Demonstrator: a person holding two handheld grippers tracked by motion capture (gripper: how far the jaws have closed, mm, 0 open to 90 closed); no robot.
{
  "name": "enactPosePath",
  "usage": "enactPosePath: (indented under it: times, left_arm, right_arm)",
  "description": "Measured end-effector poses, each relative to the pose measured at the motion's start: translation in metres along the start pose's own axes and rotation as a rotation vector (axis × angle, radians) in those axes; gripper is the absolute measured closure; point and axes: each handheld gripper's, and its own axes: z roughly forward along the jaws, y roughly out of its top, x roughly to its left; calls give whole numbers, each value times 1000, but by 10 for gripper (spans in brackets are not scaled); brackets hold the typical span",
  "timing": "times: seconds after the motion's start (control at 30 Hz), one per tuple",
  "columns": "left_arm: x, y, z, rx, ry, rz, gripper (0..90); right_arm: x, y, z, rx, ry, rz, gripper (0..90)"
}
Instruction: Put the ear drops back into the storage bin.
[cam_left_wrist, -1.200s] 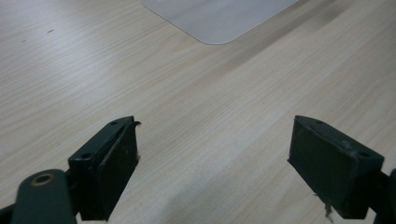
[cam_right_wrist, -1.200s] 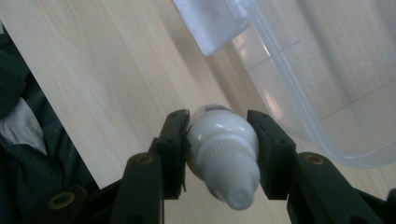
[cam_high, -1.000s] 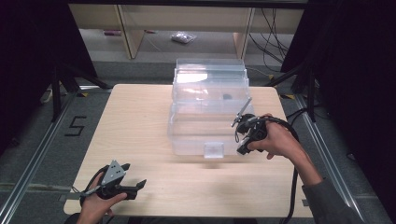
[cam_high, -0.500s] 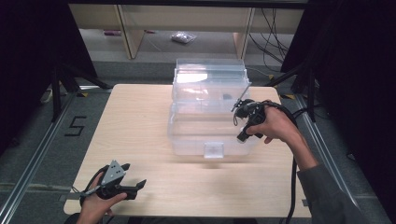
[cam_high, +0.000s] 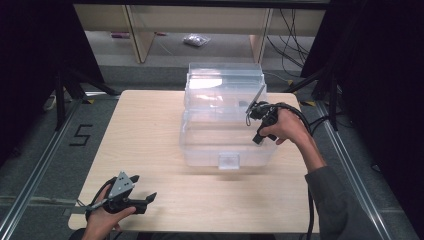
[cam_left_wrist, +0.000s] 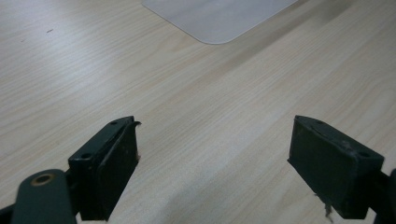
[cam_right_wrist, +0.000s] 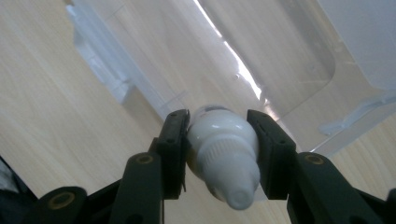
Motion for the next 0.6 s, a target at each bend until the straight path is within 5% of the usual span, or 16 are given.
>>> enactPosePath:
  times: [0.6]
  left_arm:
    - [1, 0, -1, 11, 1, 15, 152]
  right_arm:
    - [-18, 4, 32, 31, 2, 58, 602]
